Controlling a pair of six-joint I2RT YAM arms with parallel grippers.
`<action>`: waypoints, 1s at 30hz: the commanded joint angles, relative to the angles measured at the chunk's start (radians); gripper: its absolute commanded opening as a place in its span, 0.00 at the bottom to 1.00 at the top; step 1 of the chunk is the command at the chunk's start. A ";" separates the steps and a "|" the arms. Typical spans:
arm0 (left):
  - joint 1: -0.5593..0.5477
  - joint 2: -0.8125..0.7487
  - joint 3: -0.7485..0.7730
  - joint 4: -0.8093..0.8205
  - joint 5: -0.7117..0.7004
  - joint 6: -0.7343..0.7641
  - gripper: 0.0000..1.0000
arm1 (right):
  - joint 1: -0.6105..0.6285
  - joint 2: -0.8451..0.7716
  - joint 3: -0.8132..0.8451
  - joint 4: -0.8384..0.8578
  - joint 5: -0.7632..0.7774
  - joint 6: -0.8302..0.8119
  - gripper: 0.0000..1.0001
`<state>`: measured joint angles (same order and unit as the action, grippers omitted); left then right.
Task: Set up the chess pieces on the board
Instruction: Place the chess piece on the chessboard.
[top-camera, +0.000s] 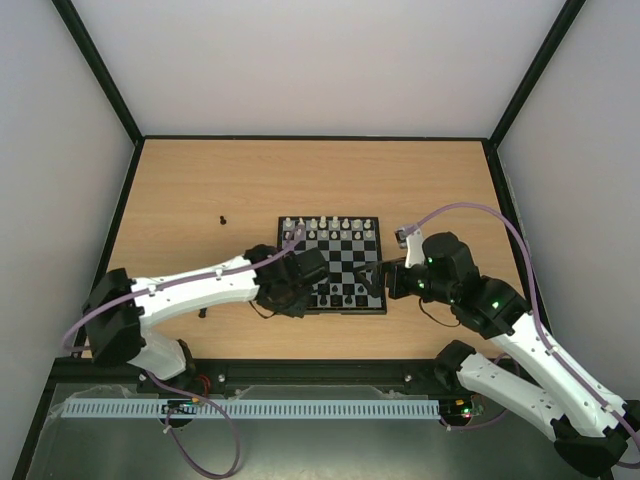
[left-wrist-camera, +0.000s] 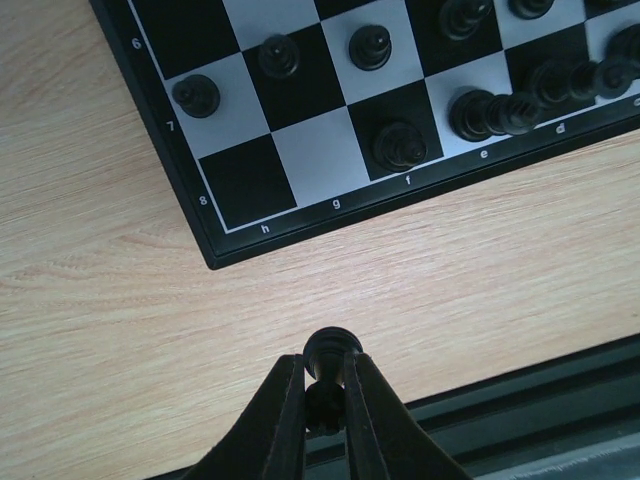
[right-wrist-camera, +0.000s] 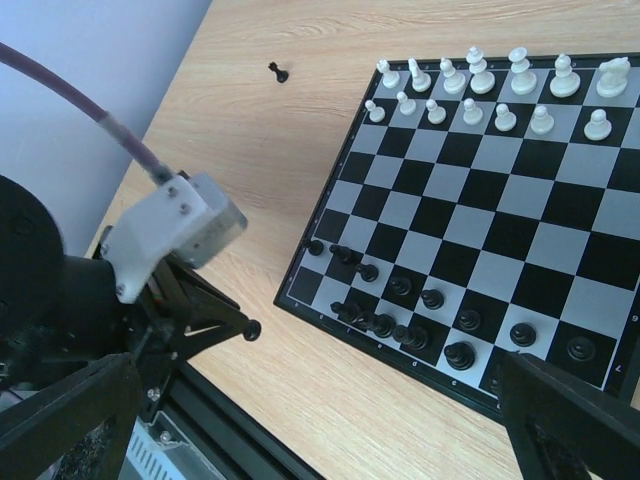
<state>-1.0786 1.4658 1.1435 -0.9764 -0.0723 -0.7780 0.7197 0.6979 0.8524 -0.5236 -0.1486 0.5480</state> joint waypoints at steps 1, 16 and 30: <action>-0.025 0.051 -0.015 0.013 -0.060 -0.025 0.02 | 0.004 -0.006 -0.022 -0.023 -0.006 -0.021 0.98; 0.016 0.159 -0.029 0.056 -0.101 0.046 0.03 | 0.004 -0.017 -0.030 -0.024 -0.016 -0.028 0.99; 0.079 0.180 -0.040 0.126 -0.110 0.112 0.03 | 0.003 -0.017 -0.029 -0.026 -0.028 -0.031 0.99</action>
<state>-1.0096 1.6249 1.1084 -0.8661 -0.1661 -0.6949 0.7197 0.6918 0.8322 -0.5236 -0.1589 0.5339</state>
